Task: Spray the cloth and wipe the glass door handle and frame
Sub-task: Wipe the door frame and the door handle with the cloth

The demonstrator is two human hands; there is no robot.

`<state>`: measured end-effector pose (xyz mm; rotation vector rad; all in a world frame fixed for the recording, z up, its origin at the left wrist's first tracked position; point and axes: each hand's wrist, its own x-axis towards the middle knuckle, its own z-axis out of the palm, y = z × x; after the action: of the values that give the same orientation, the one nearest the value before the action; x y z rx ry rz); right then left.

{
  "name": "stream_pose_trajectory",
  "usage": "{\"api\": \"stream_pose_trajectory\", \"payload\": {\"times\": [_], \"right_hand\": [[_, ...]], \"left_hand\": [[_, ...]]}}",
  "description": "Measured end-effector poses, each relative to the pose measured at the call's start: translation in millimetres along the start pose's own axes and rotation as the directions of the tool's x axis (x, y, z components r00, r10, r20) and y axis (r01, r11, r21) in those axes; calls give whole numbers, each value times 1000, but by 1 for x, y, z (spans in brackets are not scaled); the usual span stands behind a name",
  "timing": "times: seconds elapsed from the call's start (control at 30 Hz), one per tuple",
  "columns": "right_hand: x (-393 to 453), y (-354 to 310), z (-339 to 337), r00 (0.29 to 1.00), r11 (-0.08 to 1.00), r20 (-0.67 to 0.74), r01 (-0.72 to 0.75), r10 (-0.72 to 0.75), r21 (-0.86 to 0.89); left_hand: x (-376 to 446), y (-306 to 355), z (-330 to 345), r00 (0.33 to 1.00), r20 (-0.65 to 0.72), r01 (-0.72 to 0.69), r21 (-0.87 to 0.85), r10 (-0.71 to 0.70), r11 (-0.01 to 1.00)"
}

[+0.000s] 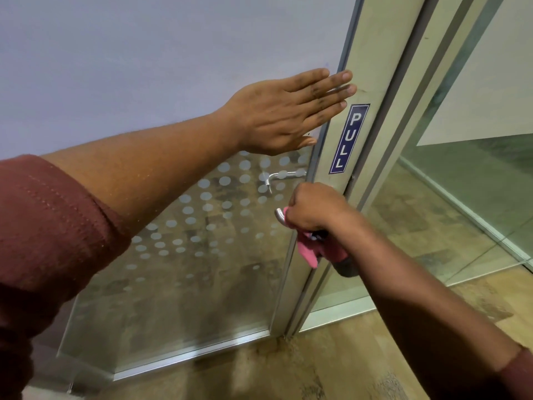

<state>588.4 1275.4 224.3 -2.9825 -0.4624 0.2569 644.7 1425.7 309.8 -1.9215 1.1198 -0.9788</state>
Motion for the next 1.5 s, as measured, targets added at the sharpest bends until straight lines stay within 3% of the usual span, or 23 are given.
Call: {"api": "stream_pose_trajectory", "payload": {"times": [0.1,0.23,0.37,0.57,0.93,1.1,1.23,1.37,1.5], "right_hand": [[-14,1,20,983,998,-181,9,-21,-69],[-27,33,4,991,1000,-132,-11,9,-13],[-17,84,-27,974,992,-211,-66,87,103],[2,100,5,985,943,-157,-10,66,333],[-18,24,47,954,918,-254,-48,158,393],[-26,-8,56,942,873,-309,41,128,486],[-30,-1,59,930,661,-340,168,141,732],[-43,22,52,972,117,-191,175,137,978],[-61,54,50,982,-214,-139,164,125,963]], "left_hand": [[0,0,-2,1000,12,-7,-1,7,1000],[0,0,1,999,16,-29,19,29,999],[0,-1,2,1000,4,-19,-13,19,1000],[0,-1,4,1000,-5,-19,-11,19,1000],[1,0,2,1000,12,-6,-13,6,1000],[-1,0,-1,999,36,-11,4,11,1000],[-1,0,-1,999,44,-17,13,17,1000],[1,0,-3,999,37,-13,7,13,1000],[1,1,-8,1000,25,6,-18,-6,1000]]}}
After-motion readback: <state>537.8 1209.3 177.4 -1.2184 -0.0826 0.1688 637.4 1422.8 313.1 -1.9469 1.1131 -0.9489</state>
